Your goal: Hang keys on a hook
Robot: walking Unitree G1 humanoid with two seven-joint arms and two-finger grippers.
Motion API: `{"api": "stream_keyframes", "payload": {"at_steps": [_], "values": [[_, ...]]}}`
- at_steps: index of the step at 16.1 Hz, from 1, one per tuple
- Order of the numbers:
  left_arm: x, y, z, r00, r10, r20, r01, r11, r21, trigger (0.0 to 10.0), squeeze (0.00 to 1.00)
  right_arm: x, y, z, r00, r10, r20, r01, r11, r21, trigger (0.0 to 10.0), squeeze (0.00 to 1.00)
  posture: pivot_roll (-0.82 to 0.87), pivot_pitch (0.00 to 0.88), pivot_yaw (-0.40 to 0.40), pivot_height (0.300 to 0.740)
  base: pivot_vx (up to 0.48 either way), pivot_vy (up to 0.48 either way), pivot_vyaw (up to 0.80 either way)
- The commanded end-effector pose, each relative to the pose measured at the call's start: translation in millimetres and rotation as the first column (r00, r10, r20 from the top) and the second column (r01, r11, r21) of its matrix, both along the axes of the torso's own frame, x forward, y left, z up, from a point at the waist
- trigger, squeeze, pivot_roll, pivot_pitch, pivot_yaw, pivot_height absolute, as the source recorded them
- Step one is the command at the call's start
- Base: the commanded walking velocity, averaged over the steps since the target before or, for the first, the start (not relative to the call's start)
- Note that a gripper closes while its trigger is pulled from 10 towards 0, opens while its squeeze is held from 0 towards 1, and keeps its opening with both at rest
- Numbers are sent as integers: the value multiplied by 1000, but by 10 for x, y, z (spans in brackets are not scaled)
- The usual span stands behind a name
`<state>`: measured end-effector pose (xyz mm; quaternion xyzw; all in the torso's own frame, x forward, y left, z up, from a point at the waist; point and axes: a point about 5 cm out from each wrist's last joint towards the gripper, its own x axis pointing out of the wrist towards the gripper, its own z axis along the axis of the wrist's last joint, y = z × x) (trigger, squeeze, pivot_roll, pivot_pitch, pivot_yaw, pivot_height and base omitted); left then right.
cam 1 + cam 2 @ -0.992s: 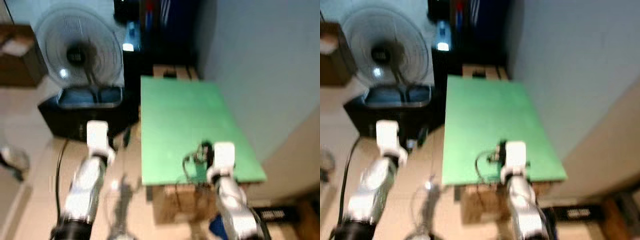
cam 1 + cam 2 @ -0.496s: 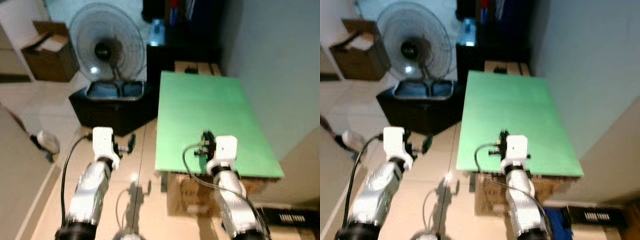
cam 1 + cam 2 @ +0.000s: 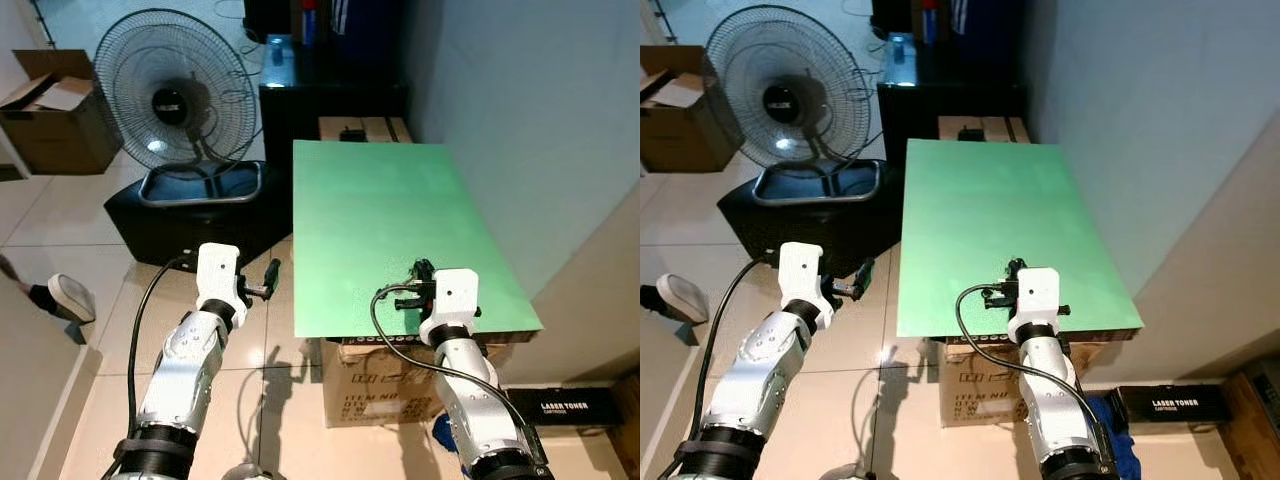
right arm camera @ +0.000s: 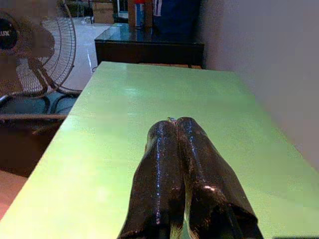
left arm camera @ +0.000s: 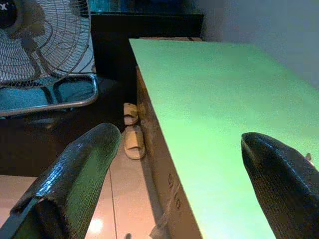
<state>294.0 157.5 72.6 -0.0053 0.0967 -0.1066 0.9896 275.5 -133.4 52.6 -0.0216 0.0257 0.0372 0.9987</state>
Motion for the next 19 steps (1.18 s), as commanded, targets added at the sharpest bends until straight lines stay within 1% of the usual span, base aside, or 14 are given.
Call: {"api": "stream_keyframes", "payload": {"at_steps": [1,4,5,7,10,14,15,16,17,19], "values": [[46,-22,24,1000,-10,-5,10,999,33,10000,0,35,39,29,1000,21,7,-21,1000,2,10000,0,16,0,23,727,0,461,0],[65,-27,42,1000,-8,-2,8,997,77,10000,0,32,101,57,998,57,32,-57,998,25,10000,0,12,0,29,727,0,451,0],[64,-54,27,999,-28,-29,30,997,73,10000,0,27,113,58,998,62,32,-63,998,26,10000,0,8,0,30,727,0,446,0],[73,-68,22,998,-24,-52,27,998,59,10000,0,20,124,54,997,65,31,-65,997,27,10000,0,6,0,32,727,0,446,0],[119,-133,70,997,-55,-47,59,994,87,10000,0,1,128,27,997,68,20,-68,997,32,10000,0,-4,0,44,727,0,446,0],[131,-156,68,996,-65,-61,70,994,89,10000,0,0,129,3,998,65,3,-65,997,36,10000,0,-15,0,51,727,0,446,0],[132,-174,66,995,-80,-61,85,992,95,10000,0,1,124,2,998,63,2,-63,997,38,10000,0,-17,0,52,727,0,446,0],[134,-179,68,995,-80,-57,86,989,116,10000,0,1,124,16,998,66,12,-67,997,47,10000,0,-17,0,52,727,0,446,0],[149,-191,81,996,-76,-49,82,989,126,10000,0,11,95,37,997,71,19,-72,997,31,10000,0,-17,0,51,735,0,0,456],[165,-170,58,997,-59,-58,67,987,144,10000,0,42,99,47,995,97,17,-97,995,-1,10000,0,-16,0,49,740,0,0,463]]}}
